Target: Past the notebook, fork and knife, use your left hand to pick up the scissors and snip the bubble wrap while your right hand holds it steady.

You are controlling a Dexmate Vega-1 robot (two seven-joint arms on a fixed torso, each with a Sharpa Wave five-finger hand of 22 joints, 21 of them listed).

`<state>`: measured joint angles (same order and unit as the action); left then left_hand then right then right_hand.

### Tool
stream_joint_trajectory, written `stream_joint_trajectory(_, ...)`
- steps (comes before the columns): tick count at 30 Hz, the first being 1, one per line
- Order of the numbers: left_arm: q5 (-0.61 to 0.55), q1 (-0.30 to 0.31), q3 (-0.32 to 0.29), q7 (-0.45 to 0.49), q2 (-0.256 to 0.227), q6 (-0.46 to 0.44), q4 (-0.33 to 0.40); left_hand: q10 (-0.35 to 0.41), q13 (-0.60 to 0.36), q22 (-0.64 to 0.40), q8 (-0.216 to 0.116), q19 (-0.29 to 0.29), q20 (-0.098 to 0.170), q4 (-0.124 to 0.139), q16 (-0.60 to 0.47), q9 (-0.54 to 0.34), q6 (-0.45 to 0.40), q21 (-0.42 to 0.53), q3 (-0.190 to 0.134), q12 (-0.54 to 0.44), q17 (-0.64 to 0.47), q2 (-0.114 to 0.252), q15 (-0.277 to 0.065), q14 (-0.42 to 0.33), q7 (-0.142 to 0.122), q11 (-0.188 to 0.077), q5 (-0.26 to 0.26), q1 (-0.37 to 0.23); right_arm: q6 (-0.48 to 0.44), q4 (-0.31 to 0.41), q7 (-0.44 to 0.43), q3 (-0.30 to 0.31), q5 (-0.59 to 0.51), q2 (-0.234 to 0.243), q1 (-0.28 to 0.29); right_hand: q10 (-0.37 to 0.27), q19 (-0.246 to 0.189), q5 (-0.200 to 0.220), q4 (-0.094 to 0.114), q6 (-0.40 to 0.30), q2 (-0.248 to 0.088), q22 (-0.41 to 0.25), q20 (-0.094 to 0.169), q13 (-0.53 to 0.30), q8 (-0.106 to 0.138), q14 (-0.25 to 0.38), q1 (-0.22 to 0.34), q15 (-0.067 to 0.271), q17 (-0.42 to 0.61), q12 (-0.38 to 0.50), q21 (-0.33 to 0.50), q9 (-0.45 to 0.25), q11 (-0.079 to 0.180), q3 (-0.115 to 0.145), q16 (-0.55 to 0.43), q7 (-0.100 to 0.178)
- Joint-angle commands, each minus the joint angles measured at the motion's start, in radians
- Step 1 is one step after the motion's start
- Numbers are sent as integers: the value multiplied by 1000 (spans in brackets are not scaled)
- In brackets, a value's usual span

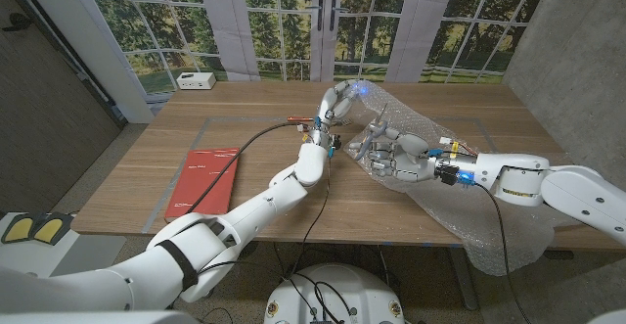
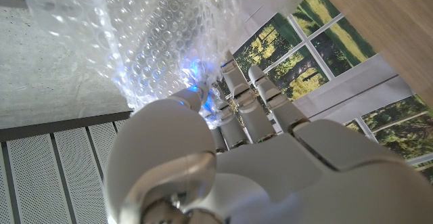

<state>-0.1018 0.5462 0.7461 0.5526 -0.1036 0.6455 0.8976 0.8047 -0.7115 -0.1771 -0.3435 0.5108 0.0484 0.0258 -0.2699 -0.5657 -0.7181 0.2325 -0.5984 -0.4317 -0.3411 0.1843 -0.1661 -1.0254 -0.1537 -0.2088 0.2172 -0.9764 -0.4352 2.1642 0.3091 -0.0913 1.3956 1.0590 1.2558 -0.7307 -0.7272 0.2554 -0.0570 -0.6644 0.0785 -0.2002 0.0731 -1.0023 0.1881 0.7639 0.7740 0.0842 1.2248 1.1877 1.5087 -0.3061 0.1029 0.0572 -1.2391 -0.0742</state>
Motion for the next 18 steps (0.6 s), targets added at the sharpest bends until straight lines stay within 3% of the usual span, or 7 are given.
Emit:
stream_joint_trajectory(1,-5,-18,5,-9,2,-5,-22,10,-3,-3,3,4,20,1,1,-1,-8,-6,-6,3,-4,-1,-69,3,-3,2,-2,7,8,12,4,-10,-17,8,-16,3,-10,4,-3,10,-4,0,70,3,-4,-9,-6,128,1,6,-2,3,-5,-9,-3,-15)
stream_joint_trajectory(10,-6,-30,15,-18,5,4,-43,11,-3,-3,6,3,18,0,5,4,-9,-8,-7,10,-4,-1,-69,8,-2,1,-3,9,-10,9,26,-52,-33,14,-68,5,-8,6,-3,15,-12,1,72,4,-2,-16,0,130,-12,7,-5,14,-6,-9,10,-15)
stream_joint_trajectory(18,-14,-47,22,-12,12,20,-64,11,0,-3,9,1,16,-2,5,9,-12,-10,-7,18,-5,0,-70,7,-1,1,-4,10,-6,14,25,-66,-32,16,-73,7,-8,6,-3,16,-14,-2,71,7,0,-11,3,129,-5,7,-3,23,-4,-12,7,-16)
